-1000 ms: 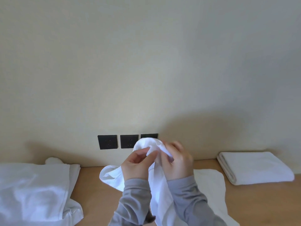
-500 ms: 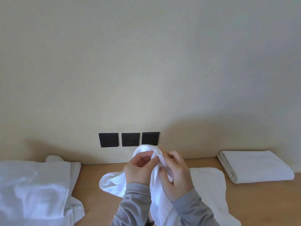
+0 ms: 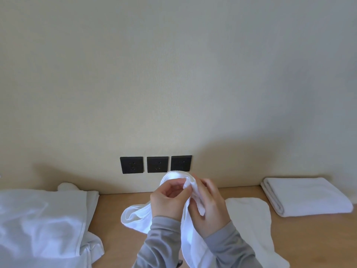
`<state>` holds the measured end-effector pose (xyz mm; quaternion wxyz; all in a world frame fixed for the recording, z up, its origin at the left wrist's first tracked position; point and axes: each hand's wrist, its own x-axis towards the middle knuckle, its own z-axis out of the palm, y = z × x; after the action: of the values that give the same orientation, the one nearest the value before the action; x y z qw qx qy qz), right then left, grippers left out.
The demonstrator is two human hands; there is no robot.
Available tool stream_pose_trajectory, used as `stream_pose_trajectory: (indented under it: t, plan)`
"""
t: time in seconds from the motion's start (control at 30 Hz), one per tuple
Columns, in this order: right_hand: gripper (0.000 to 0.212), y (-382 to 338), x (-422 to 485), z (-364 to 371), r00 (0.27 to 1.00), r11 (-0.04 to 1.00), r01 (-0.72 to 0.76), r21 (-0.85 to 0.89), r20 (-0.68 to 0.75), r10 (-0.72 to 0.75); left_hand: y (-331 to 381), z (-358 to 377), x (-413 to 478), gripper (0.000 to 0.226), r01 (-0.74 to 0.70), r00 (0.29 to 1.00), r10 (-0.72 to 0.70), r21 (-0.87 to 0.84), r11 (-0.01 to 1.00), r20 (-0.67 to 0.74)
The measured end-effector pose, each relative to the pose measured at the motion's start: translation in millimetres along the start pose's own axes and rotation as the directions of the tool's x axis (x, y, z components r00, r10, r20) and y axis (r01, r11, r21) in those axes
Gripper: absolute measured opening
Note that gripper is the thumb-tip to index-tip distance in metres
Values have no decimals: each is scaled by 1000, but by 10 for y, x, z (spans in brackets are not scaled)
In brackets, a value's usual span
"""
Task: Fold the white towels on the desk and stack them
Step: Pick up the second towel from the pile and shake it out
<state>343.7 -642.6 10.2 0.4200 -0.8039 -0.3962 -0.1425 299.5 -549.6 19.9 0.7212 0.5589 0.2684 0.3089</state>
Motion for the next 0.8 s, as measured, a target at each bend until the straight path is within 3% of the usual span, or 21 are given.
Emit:
stream_pose_trajectory:
  t: [0.23,0.37,0.43,0.5,0.57,0.63,0.7,0.77,0.8]
  plan:
    - [20,98,77,122,987,987,-42,-152,-161,17,9,44,31,16,-21,986,9,68,997,164]
    - [47,272,104,146,975,989,-143,32,-166,146,-4,17,95,27,-35,977,9,120,992,211]
    - [49,351,91,127,962,977,-172,126,-193,194,-4,-66,133,23,-68,951,20,146,987,309]
    - [43,362,93,44,956,982,-113,151,-252,149,-12,-210,185,11,-103,925,36,157,982,378]
    - [29,348,117,-96,960,979,-78,186,-250,124,-78,-431,335,8,-126,972,75,222,967,224]
    - [33,391,120,-245,951,965,-91,246,-265,157,-181,-702,558,10,-83,996,79,417,905,29]
    - [36,452,120,-380,938,940,-116,322,-274,210,-311,-978,729,35,25,997,-63,648,761,36]
    - [37,509,135,-482,925,914,-138,381,-280,256,-443,-1172,796,73,5,940,-280,816,578,193]
    - [41,529,152,-527,920,907,-145,395,-284,271,-499,-1229,795,87,-17,895,-360,827,562,264]
